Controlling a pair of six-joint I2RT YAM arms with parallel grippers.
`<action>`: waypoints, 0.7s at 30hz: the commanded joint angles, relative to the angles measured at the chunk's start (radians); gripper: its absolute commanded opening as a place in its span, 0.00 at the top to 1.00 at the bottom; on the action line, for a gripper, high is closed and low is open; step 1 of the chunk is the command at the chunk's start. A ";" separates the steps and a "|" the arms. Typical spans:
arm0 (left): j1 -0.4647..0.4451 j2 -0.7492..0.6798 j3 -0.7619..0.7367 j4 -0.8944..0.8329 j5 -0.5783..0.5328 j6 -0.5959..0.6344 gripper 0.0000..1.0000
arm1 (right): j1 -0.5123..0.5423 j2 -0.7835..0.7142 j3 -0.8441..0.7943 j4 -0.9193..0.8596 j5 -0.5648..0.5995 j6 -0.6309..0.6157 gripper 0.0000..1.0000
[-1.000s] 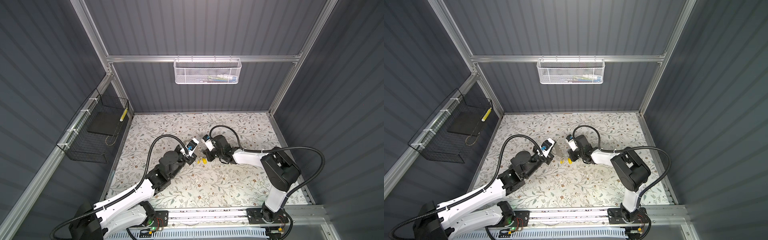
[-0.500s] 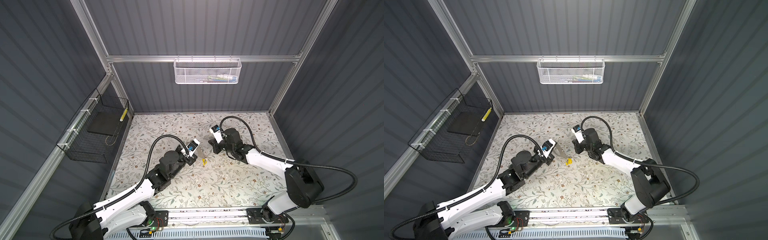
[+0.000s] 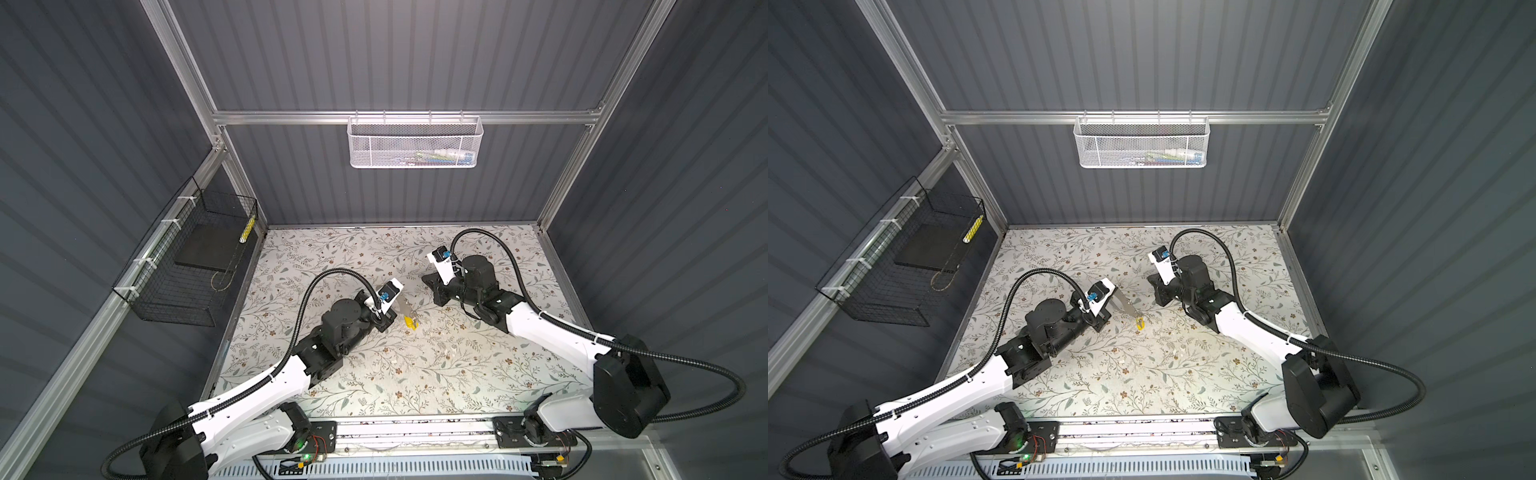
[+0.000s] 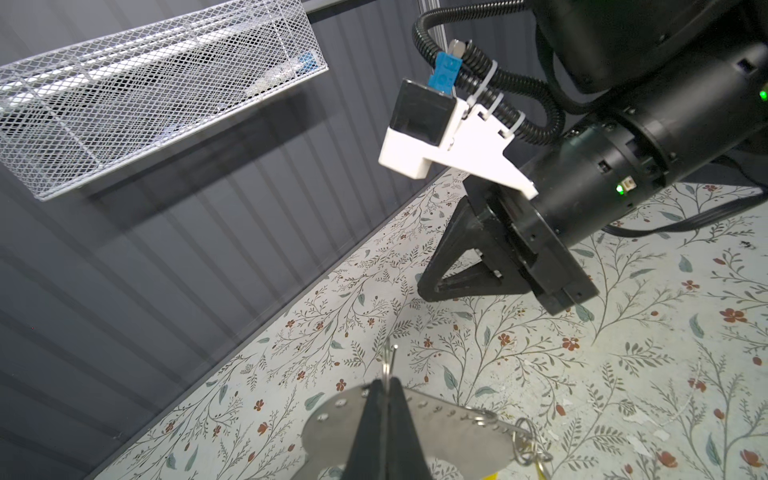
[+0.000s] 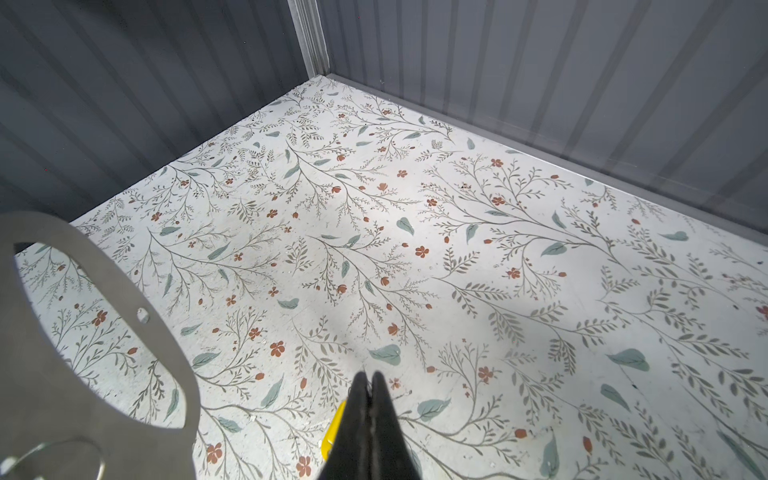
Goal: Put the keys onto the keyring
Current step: 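Move the right gripper with the key toward the plate held by the left gripper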
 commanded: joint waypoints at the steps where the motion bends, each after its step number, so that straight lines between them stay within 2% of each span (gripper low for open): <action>1: 0.008 -0.003 0.036 0.006 0.010 -0.013 1.00 | -0.009 0.035 -0.025 0.000 -0.033 -0.005 1.00; 3: 0.008 -0.011 0.032 0.005 0.014 -0.008 1.00 | -0.010 0.075 -0.036 0.012 -0.046 0.005 0.93; 9: 0.009 -0.043 0.029 -0.027 -0.002 -0.005 1.00 | -0.011 0.213 -0.038 0.066 -0.061 0.074 0.91; 12: 0.008 -0.062 0.032 -0.055 -0.008 -0.002 1.00 | -0.011 0.274 -0.045 0.115 -0.133 0.113 0.88; 21: 0.008 -0.084 0.029 -0.078 -0.024 0.006 1.00 | 0.018 0.421 -0.020 0.161 -0.118 0.147 0.78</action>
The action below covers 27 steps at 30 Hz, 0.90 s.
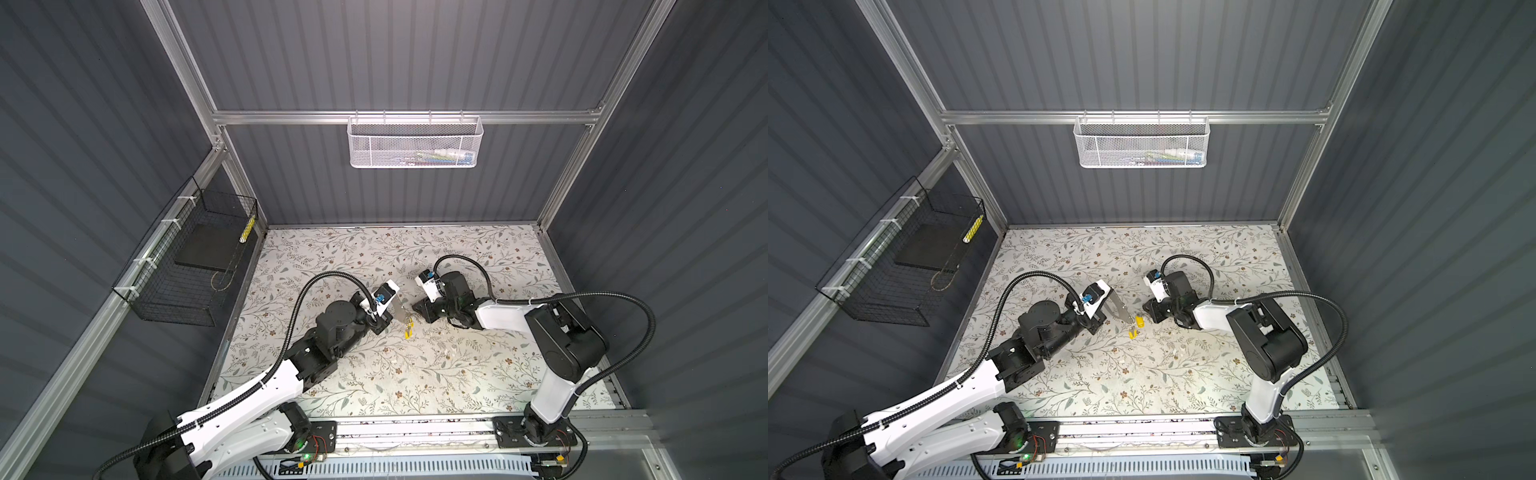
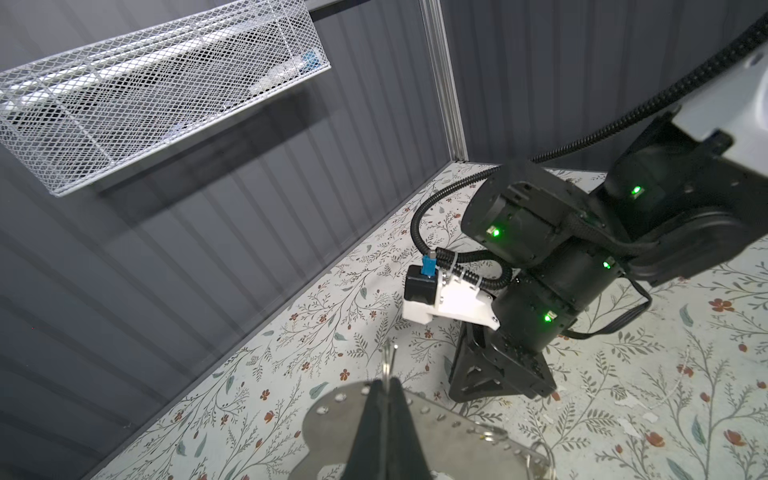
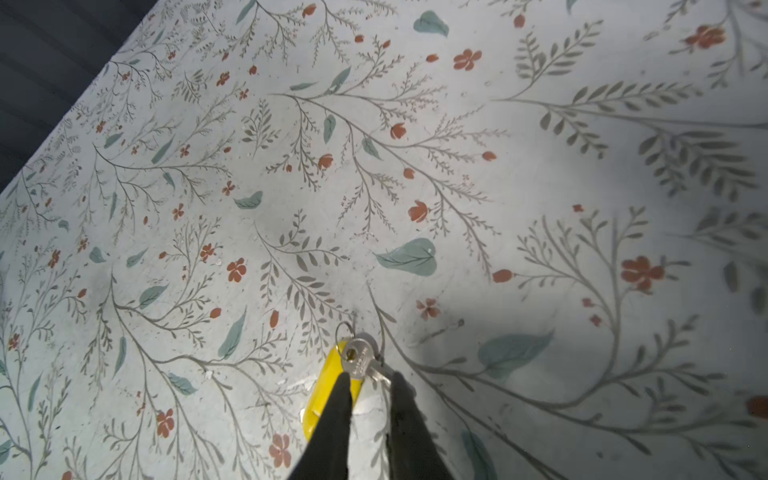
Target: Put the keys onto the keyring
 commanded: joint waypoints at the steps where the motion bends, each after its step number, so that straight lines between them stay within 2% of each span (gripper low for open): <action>1: 0.008 -0.019 0.031 -0.008 -0.016 0.007 1.00 | 0.021 0.036 0.020 0.034 -0.002 0.012 0.77; 12: 0.008 -0.020 0.031 -0.006 -0.014 0.011 1.00 | 0.050 0.086 0.053 0.015 0.031 -0.008 0.71; 20: 0.008 -0.019 0.030 -0.005 -0.012 0.011 1.00 | 0.062 0.088 0.068 0.000 0.031 -0.022 0.72; 27: 0.009 -0.023 0.029 -0.008 -0.013 0.011 1.00 | 0.070 0.098 0.090 -0.026 0.087 -0.037 0.74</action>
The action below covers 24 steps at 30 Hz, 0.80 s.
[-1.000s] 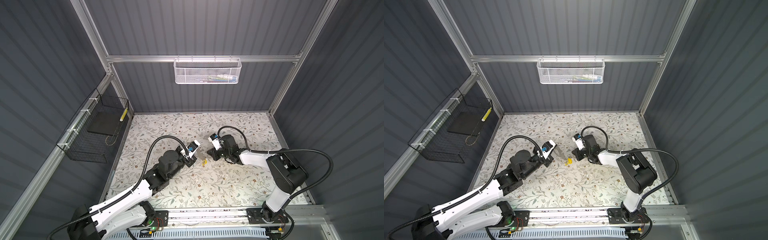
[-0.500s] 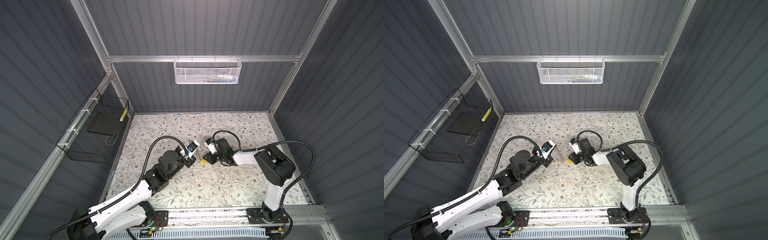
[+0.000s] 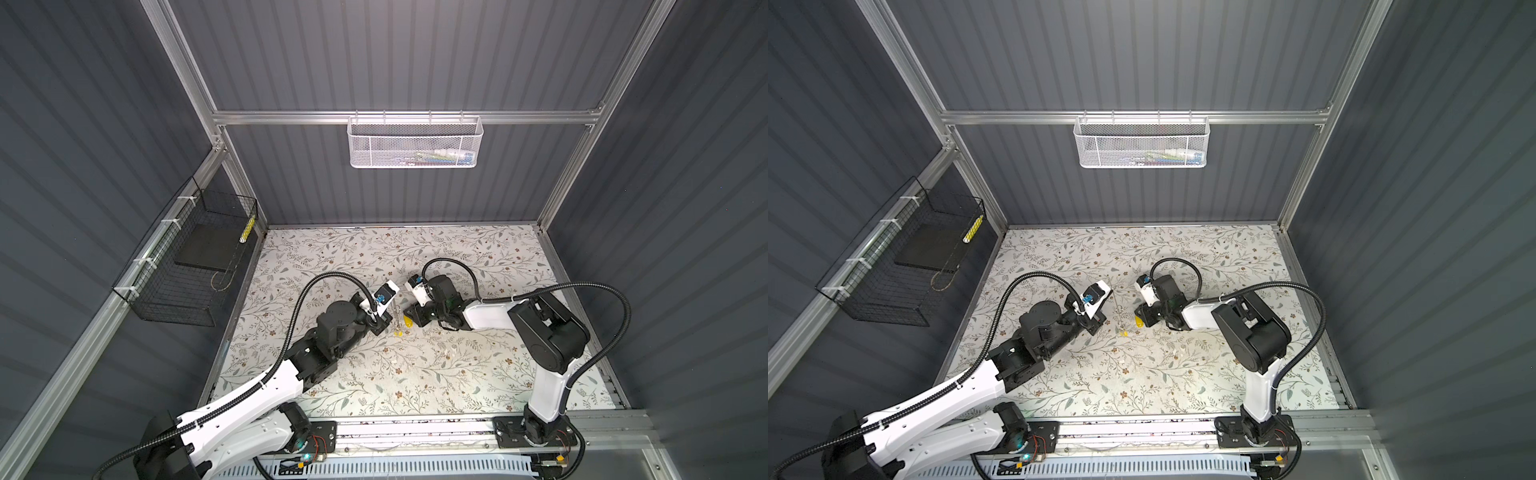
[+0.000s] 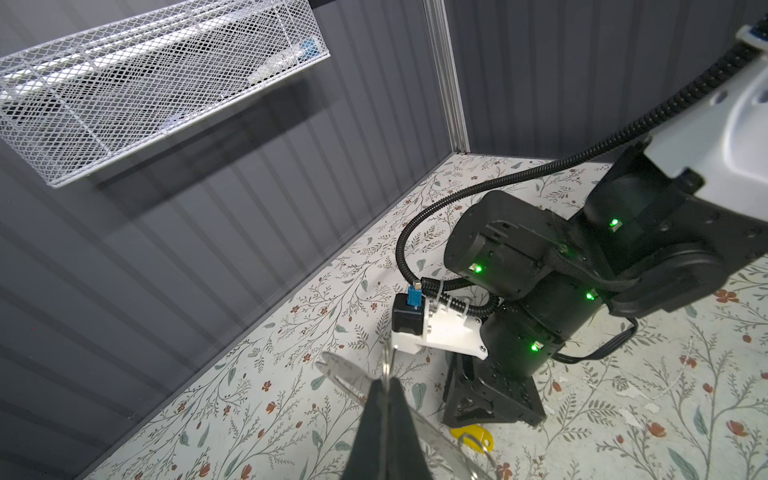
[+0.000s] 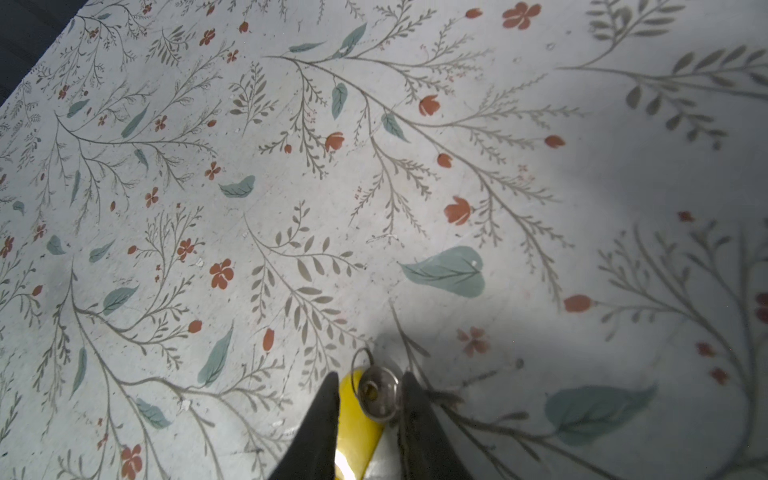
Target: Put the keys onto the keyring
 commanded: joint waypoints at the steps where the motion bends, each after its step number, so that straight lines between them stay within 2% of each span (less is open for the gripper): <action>1: 0.009 -0.024 0.028 0.009 -0.005 0.011 1.00 | 0.008 0.021 0.030 -0.027 0.029 -0.020 0.75; 4: 0.008 -0.024 0.028 0.010 -0.006 0.014 1.00 | 0.011 0.031 0.044 -0.044 0.031 -0.027 0.79; 15: 0.008 -0.010 0.034 0.013 -0.002 0.023 1.00 | 0.024 0.046 0.066 -0.071 0.045 -0.045 0.83; 24: 0.008 -0.004 0.042 0.011 0.003 0.027 1.00 | 0.026 0.050 0.072 -0.084 0.054 -0.050 0.89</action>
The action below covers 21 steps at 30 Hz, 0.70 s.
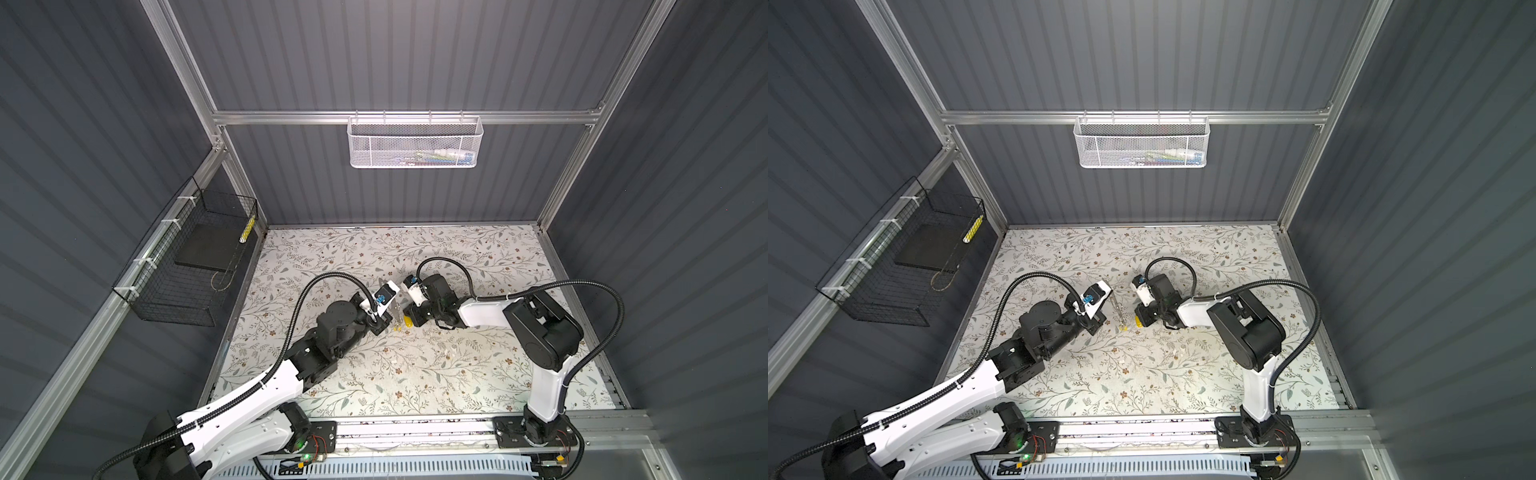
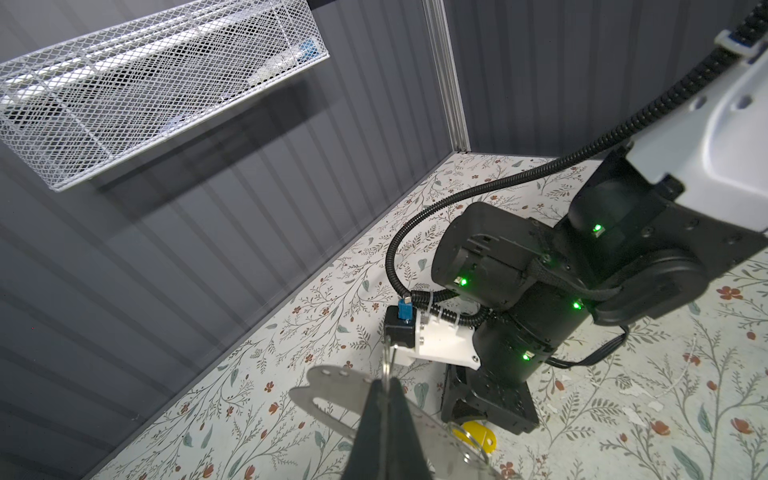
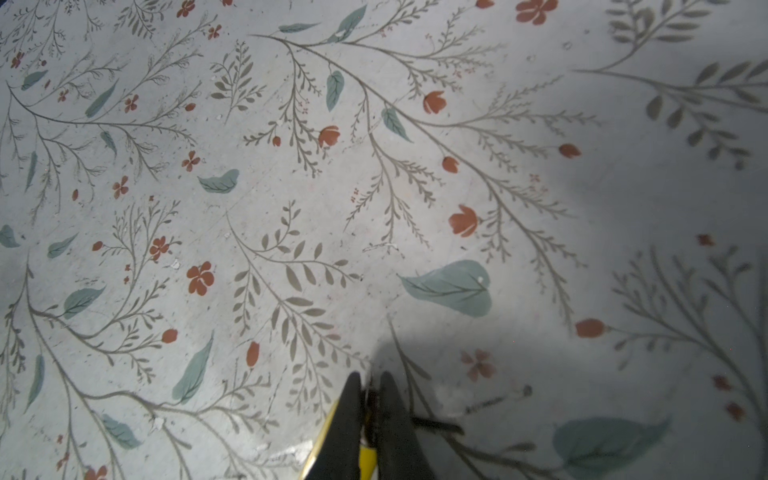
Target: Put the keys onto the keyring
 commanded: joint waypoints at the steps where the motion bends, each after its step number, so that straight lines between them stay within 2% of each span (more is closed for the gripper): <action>1: 0.008 -0.005 0.040 0.012 0.003 0.015 1.00 | 0.005 0.014 0.017 -0.024 0.014 -0.010 0.90; 10: 0.008 -0.004 0.040 0.011 0.003 0.016 1.00 | 0.006 -0.008 0.009 -0.024 0.017 -0.013 1.00; 16: 0.008 -0.007 0.040 0.006 0.001 0.014 1.00 | 0.001 -0.060 -0.017 -0.016 0.030 -0.018 1.00; 21: 0.008 -0.014 0.038 0.004 0.005 0.009 1.00 | -0.022 -0.166 -0.045 -0.022 0.016 -0.030 1.00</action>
